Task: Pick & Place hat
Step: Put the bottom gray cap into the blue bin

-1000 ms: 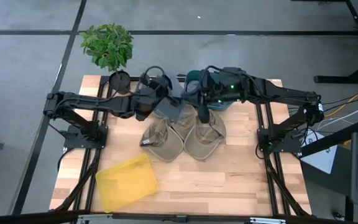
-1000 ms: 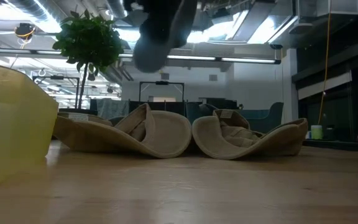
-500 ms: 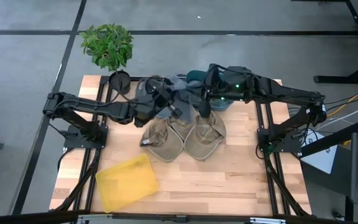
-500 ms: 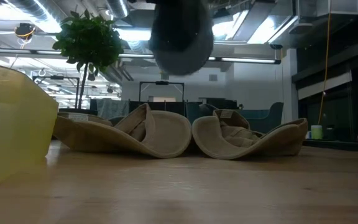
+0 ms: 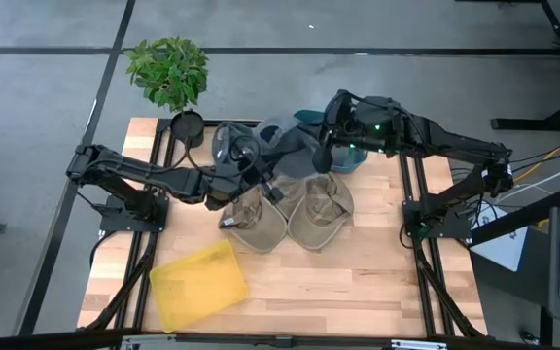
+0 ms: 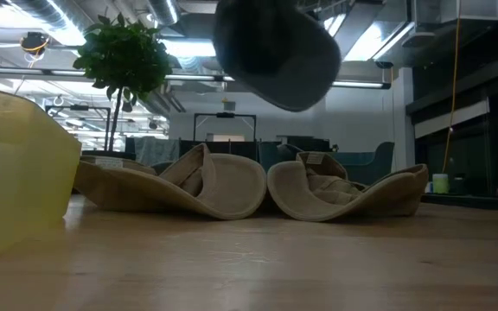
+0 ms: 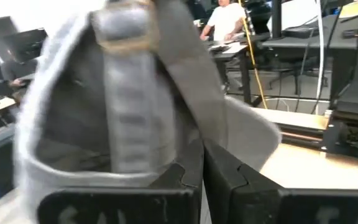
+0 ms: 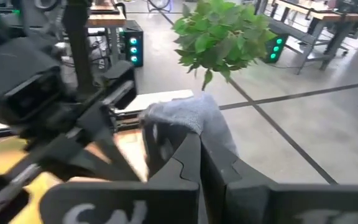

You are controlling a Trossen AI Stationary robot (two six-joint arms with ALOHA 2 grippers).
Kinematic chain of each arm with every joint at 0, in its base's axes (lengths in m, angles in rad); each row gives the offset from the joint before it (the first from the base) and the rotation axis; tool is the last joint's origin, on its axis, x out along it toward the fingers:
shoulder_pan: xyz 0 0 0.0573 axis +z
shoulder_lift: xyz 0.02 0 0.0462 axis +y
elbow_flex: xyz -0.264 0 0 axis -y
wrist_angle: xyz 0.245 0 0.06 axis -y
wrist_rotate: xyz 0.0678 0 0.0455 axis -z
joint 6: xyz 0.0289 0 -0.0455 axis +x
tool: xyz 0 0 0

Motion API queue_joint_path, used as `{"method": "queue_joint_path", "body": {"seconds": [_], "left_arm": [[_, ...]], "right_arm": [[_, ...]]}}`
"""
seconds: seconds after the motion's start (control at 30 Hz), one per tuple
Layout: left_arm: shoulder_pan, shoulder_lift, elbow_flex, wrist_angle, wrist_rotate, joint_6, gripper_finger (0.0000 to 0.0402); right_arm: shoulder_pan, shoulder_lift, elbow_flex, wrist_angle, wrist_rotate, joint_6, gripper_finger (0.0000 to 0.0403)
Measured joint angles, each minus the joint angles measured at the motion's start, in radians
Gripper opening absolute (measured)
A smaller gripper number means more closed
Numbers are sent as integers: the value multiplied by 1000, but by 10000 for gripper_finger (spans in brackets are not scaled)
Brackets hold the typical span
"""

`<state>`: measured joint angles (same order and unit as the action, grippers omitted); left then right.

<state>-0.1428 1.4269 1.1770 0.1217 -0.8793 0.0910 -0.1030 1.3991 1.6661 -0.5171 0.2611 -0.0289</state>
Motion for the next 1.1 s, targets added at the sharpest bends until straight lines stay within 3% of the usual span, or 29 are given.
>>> {"method": "queue_joint_path", "body": {"seconds": [0.17,0.37,0.6,0.67,0.93,1.1], "left_arm": [[38,0,0,20,-31,0,5],[126,16,1,91,159,-26,2],[197,62,1,192,285,-35,2],[202,65,0,197,297,-36,2],[118,4,0,120,293,40,2],[36,-48,0,-28,222,16,6]], "right_arm": [[16,0,0,13,-68,46,0],[50,0,0,43,-154,47,0],[61,1,0,33,-239,44,0],[62,1,0,23,-222,43,0],[47,-2,0,-14,22,-13,0],[20,-2,0,-20,34,-42,0]]}}
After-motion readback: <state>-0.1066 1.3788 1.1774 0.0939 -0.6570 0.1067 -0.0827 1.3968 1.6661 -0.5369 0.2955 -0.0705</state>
